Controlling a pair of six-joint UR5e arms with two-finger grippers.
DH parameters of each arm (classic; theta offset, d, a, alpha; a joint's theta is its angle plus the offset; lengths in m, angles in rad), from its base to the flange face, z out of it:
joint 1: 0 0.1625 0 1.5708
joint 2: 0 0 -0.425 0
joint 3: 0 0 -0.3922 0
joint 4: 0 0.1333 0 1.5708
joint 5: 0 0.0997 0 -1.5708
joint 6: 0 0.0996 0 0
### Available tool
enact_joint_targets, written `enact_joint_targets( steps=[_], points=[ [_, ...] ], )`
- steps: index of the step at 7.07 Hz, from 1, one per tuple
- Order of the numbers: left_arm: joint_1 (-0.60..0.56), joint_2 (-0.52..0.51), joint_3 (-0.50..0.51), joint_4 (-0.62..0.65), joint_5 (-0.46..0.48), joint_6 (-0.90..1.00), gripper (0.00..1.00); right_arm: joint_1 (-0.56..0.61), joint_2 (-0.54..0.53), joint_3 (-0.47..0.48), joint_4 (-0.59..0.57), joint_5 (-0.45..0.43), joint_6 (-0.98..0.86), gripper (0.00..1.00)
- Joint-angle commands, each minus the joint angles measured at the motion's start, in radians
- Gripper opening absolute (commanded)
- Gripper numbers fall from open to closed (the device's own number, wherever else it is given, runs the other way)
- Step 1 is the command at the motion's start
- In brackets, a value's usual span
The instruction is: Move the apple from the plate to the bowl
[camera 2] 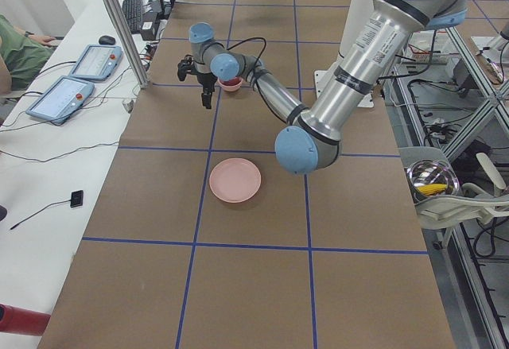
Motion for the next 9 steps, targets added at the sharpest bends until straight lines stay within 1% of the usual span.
enact_joint_targets(
  steps=[1,2,3,4,5,6,9],
  points=[
    [-0.247,0.167,0.022,0.014,-0.045,0.339,0.99,0.032,-0.055,0.002,0.041,-0.003,-0.005,1.00],
    [-0.373,0.184,0.120,0.014,-0.094,0.526,0.99,0.061,-0.066,0.003,0.041,-0.002,-0.006,1.00],
    [-0.447,0.187,0.217,0.016,-0.131,0.648,0.99,0.077,-0.083,0.002,0.041,0.003,-0.006,1.00],
    [-0.480,0.199,0.248,0.016,-0.134,0.658,0.99,0.100,-0.104,0.003,0.040,0.012,-0.005,1.00],
    [-0.497,0.256,0.244,-0.010,-0.130,0.657,0.99,0.109,-0.124,0.005,0.040,0.015,-0.003,1.00],
    [-0.499,0.274,0.241,-0.015,-0.127,0.652,0.99,0.118,-0.136,0.011,0.040,0.017,-0.003,1.00],
    [-0.494,0.262,0.222,-0.032,-0.102,0.641,0.99,0.129,-0.144,0.017,0.041,0.003,0.003,1.00]
  ],
)
